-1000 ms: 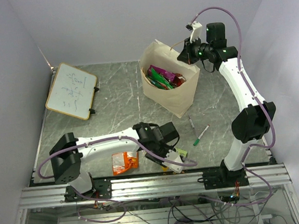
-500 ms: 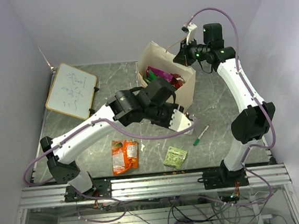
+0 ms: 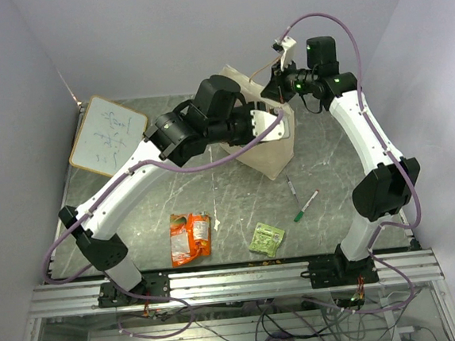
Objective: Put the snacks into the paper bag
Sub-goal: Place the snack in the paper bag.
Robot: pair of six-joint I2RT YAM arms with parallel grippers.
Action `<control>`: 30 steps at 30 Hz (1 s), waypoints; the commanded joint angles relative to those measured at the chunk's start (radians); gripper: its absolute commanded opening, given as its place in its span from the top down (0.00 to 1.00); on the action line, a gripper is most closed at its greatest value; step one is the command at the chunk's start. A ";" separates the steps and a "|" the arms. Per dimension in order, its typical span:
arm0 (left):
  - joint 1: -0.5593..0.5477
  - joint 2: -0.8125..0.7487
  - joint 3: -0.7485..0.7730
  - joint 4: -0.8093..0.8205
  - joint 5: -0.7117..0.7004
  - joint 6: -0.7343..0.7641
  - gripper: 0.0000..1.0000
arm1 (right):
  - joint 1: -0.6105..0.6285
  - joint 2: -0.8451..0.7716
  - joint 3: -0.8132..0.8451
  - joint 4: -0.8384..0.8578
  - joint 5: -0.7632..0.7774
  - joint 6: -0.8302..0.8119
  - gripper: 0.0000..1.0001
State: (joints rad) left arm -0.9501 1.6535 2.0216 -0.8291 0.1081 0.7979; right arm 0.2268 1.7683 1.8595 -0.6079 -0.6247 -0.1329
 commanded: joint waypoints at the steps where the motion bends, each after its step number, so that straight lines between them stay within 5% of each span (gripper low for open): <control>1: 0.023 0.036 0.038 0.101 -0.036 0.011 0.52 | 0.013 -0.039 -0.010 -0.005 -0.045 -0.014 1.00; 17: 0.126 0.127 -0.036 0.211 -0.099 0.270 0.50 | 0.023 -0.044 -0.014 -0.011 -0.057 -0.024 1.00; 30: 0.154 0.107 -0.026 0.209 0.018 0.070 0.44 | 0.025 -0.048 -0.023 0.012 0.011 0.007 1.00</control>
State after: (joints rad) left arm -0.8005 1.8122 1.9957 -0.6537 0.0563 0.9691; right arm 0.2436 1.7508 1.8435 -0.6167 -0.6384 -0.1532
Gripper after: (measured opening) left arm 0.539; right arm 0.007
